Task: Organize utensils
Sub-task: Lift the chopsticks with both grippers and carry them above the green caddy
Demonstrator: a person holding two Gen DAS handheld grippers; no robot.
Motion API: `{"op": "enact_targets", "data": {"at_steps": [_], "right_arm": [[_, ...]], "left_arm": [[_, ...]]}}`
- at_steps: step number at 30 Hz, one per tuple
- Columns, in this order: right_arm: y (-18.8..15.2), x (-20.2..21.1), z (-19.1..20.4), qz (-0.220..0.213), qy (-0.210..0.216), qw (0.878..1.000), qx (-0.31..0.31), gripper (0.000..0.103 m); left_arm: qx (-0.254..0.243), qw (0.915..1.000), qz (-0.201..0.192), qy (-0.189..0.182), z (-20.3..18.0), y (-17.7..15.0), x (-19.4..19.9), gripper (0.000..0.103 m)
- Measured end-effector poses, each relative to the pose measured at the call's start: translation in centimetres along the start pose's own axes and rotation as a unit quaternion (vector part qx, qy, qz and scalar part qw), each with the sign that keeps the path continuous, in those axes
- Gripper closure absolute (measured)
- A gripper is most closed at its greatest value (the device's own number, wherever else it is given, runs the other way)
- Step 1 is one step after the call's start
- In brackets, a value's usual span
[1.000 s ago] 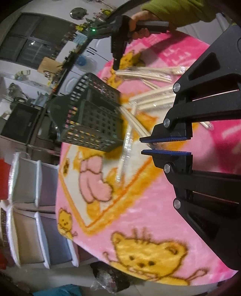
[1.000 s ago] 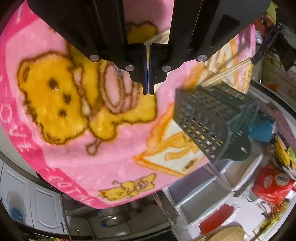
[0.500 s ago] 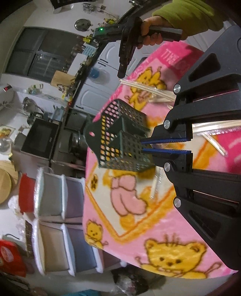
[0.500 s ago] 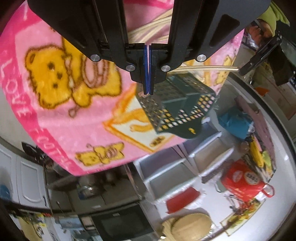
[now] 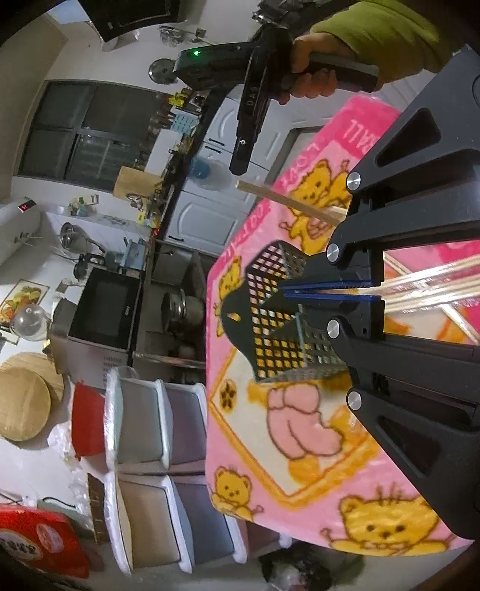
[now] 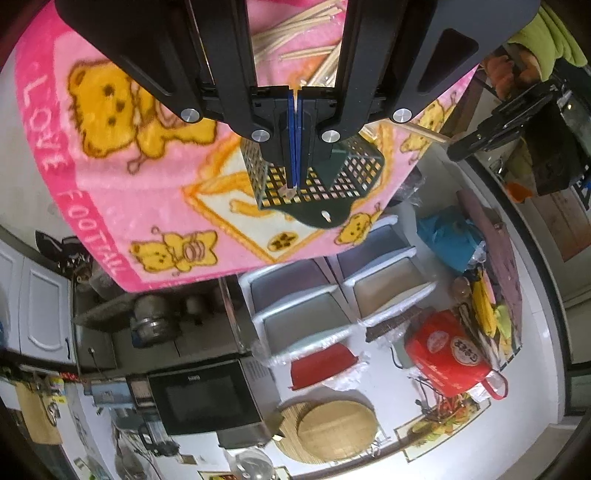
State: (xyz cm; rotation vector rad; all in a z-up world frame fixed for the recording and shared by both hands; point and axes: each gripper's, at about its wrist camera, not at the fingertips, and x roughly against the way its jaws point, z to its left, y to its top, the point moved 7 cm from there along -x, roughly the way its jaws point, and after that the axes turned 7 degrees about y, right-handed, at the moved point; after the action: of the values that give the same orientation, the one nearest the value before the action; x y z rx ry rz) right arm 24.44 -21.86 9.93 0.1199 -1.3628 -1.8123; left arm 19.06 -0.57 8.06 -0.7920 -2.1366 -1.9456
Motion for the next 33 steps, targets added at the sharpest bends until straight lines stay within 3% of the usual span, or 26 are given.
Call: {"op": "enact_targets", "data": {"at_steps": [18,33], "right_arm": [[5.9,0.4,5.0,-0.045,0.04,0.997,0.045,0.102],[11.1,-1.2,6.8,-0.074,0.05,0.995,0.051,0.102]], "left_arm": [[-0.01,0.998,-0.061,-0.018,-1.8,7.2,1.7,0.103],[0.009,0.9954,-0.095,0.008,0.3,14.2,0.6,0.103]]}}
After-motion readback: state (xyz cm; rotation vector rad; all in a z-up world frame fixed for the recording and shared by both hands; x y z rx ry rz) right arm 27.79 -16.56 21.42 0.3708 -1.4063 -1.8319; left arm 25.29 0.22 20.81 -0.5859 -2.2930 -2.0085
